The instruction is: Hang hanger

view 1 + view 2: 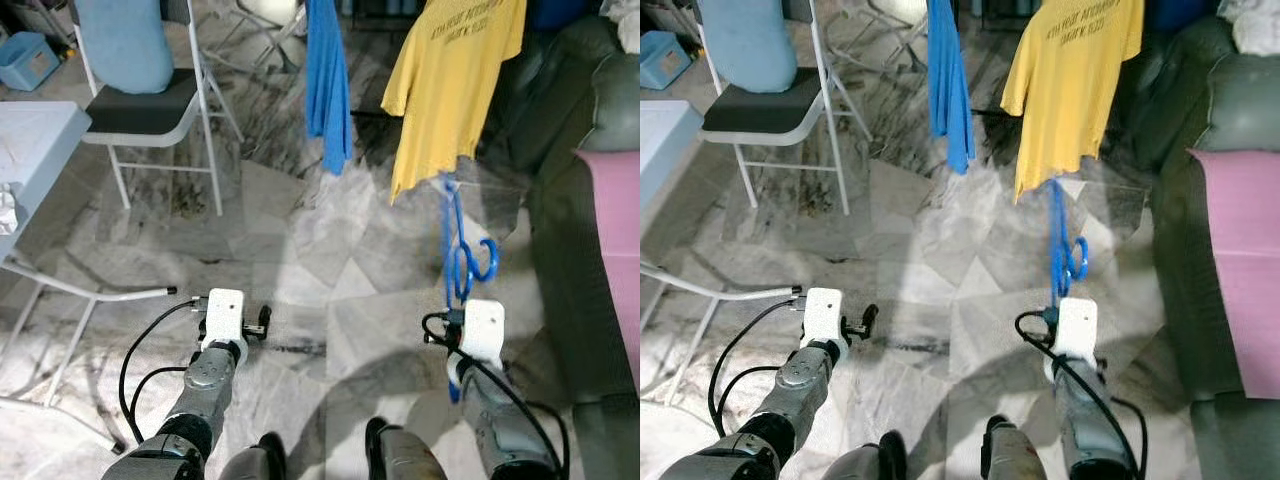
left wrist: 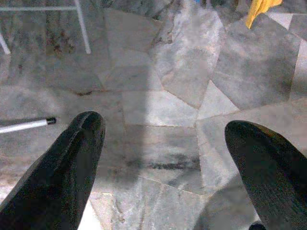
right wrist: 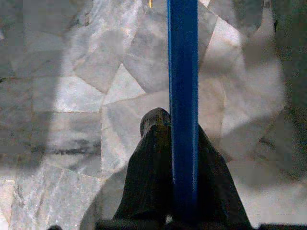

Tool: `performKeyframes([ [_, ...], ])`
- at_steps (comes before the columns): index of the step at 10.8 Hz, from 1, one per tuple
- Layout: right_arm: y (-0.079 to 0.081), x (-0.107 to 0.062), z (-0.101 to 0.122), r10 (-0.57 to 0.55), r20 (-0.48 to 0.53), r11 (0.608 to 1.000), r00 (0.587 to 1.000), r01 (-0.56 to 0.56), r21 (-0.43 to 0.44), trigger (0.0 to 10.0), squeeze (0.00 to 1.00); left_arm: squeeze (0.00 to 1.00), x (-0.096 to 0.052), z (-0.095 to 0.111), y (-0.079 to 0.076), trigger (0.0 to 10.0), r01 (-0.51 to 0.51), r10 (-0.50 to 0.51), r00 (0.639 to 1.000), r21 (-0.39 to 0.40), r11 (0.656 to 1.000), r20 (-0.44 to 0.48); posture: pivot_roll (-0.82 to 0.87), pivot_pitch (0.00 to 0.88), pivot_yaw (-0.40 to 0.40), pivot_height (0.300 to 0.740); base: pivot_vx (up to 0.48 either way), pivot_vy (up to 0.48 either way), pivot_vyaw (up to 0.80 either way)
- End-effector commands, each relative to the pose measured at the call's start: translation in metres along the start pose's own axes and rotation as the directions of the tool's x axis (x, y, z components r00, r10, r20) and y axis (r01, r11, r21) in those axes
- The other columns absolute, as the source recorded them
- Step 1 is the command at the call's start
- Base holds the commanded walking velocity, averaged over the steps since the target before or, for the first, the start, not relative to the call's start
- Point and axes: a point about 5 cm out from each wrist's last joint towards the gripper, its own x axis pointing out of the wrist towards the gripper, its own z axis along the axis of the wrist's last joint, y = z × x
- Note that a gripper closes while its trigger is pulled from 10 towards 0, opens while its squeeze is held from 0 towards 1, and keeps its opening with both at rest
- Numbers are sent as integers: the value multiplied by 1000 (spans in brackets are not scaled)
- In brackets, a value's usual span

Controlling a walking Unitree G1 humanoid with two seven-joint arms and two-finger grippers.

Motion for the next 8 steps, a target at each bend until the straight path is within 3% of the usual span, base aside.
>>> performKeyframes([
  [1, 3, -1, -8, -3, -26, 1000, 1000, 3, 4, 10000, 0, 0, -1, -4, 1, 10000, 4, -5, 1000, -34, 999, -21, -207, 127, 69, 740, 0, 0, 0],
  [5, 8, 3, -1, 29, -6, 1000, 1000, -29, -3, 10000, 0, 0, 8, 18, -7, 10000, 49, -47, 998, -75, 996, 37, -216, 105, 80, 740, 0, 0, 0],
  [8, 0, 3, 0, 15, 11, 1000, 1000, -16, 13, 10000, 0, 0, 8, 17, -11, 10000, 65, -62, 997, -81, 995, 38, -232, 99, 85, 740, 312, 0, 0],
])
